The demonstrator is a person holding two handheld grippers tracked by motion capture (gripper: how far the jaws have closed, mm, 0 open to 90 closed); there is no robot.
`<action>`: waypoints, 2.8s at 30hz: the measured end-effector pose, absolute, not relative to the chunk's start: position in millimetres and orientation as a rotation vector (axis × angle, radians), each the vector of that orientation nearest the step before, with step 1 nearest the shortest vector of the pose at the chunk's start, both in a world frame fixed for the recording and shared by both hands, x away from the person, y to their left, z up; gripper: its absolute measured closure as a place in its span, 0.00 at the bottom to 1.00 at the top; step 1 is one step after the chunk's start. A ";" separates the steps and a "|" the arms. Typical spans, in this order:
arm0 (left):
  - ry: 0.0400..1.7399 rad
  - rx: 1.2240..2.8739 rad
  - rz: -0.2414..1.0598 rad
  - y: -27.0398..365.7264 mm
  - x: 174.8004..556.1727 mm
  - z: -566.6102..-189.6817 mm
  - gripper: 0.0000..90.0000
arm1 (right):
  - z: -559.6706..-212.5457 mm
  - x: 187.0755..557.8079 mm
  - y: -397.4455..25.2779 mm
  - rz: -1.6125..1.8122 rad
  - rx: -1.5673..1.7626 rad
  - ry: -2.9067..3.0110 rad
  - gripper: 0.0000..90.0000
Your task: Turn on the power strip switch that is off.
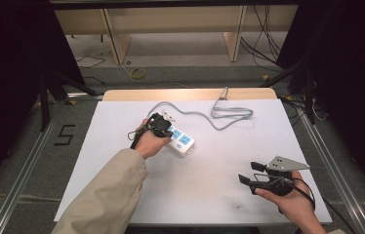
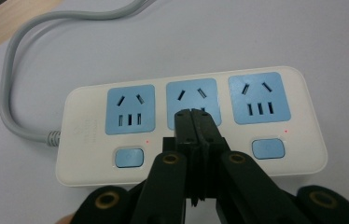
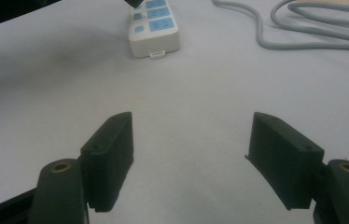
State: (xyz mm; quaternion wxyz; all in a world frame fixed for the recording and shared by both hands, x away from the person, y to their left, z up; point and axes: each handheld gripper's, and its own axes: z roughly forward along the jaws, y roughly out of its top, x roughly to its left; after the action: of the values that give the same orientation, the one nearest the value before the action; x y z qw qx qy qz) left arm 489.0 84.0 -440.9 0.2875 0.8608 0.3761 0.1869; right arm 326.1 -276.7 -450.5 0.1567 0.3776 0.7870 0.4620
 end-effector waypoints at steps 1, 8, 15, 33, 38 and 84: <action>1.007 2.297 0.497 83.7 489.1 -441.1 1.00 | -450.5 326.1 -276.7 1.322 1.081 2.253 0.35; 1.004 2.304 0.489 81.5 490.1 -441.6 1.00 | -450.4 326.0 -276.9 1.319 1.085 2.255 0.35; 1.003 2.307 0.487 79.1 490.8 -442.4 1.00 | -450.7 326.2 -276.7 1.322 1.083 2.256 0.35; 1.007 2.323 0.478 72.2 494.7 -438.0 1.00 | -451.1 326.4 -276.8 1.320 1.088 2.257 0.35; 1.012 2.337 0.476 72.0 496.0 -437.1 1.00 | -451.4 326.6 -276.6 1.320 1.086 2.259 0.35; 1.063 2.403 0.406 73.8 499.9 -440.7 1.00 | -451.6 326.6 -277.0 1.319 1.085 2.260 0.35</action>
State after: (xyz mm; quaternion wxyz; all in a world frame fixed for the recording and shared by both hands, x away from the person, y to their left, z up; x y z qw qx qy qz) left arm 499.9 73.8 -440.7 0.2391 0.8775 0.3884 0.1482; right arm 326.6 -277.0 -451.6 0.1537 0.3785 0.7883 0.4601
